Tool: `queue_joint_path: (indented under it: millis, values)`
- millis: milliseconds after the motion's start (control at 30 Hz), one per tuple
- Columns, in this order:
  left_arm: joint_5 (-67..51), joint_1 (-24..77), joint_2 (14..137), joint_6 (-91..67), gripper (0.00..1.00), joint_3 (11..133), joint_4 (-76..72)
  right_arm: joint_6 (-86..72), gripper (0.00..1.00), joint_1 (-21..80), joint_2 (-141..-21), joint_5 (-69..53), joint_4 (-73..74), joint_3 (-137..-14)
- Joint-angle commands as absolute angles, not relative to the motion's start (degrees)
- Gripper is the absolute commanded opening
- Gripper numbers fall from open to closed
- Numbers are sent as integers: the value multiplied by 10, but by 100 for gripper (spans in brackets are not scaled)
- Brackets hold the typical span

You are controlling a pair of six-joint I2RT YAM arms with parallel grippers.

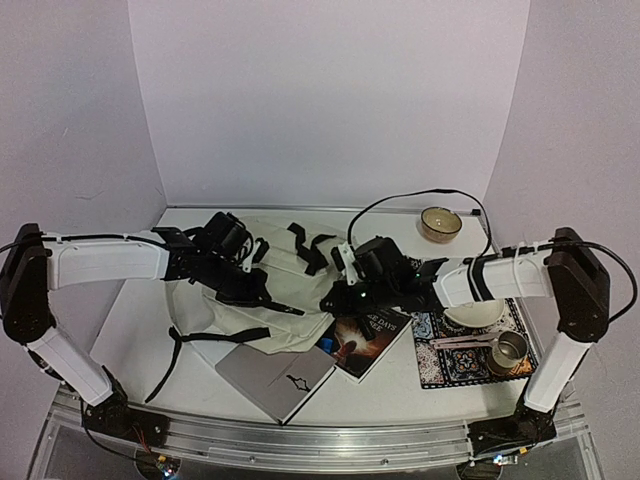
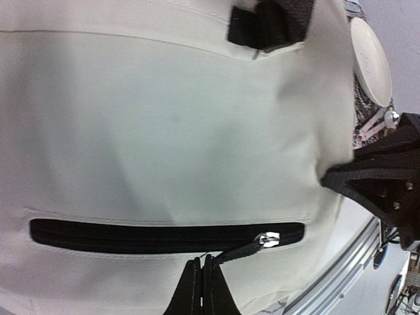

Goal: Pack the student bag
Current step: Zip the pocket on the back of the bag in the student bag, then put down the book in the student bag.

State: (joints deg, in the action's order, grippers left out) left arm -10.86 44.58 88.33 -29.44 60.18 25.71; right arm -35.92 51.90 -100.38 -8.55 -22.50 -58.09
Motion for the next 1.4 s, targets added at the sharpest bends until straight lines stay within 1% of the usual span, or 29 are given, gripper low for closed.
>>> queue_joint_path:
  millis: [0, 167, 333, 500, 633, 700, 900, 1000, 1067, 1133, 1167, 1233, 1300, 1367]
  values:
    - [26, 432, 854, -269, 0, 600, 333, -343, 0, 507, -959, -82, -218, -578]
    - [102, 419, 829, -274, 0, 578, 382, -327, 0, 488, -943, -86, -192, -583]
    - [165, 408, 786, -320, 0, 545, 445, -300, 0, 459, -928, -90, -152, -597]
    - [184, 408, 730, -372, 0, 523, 496, -274, 0, 431, -927, -89, -119, -621]
    - [199, 408, 679, -385, 0, 535, 536, -259, 0, 419, -941, -96, -108, -646]
    - [178, 408, 660, -376, 0, 550, 546, -252, 0, 418, -954, -110, -102, -666]
    - [49, 411, 615, -340, 0, 570, 538, -242, 0, 418, -1010, -168, -91, -731]
    - [7, 411, 589, -331, 0, 595, 524, -240, 0, 418, -1040, -190, -91, -762]
    - [-41, 412, 584, -327, 0, 612, 514, -240, 0, 418, -1062, -196, -91, -783]
    - [-58, 412, 586, -326, 0, 615, 504, -238, 0, 418, -1082, -190, -87, -806]
    - [-62, 412, 587, -327, 0, 609, 498, -237, 2, 418, -1090, -189, -84, -815]
    - [-70, 412, 595, -332, 0, 582, 473, -241, 11, 418, -1100, -189, -79, -827]
    - [-86, 412, 606, -341, 0, 558, 444, -250, 15, 418, -1098, -189, -78, -823]
    - [-106, 413, 614, -354, 0, 543, 400, -263, 24, 419, -1085, -178, -77, -808]
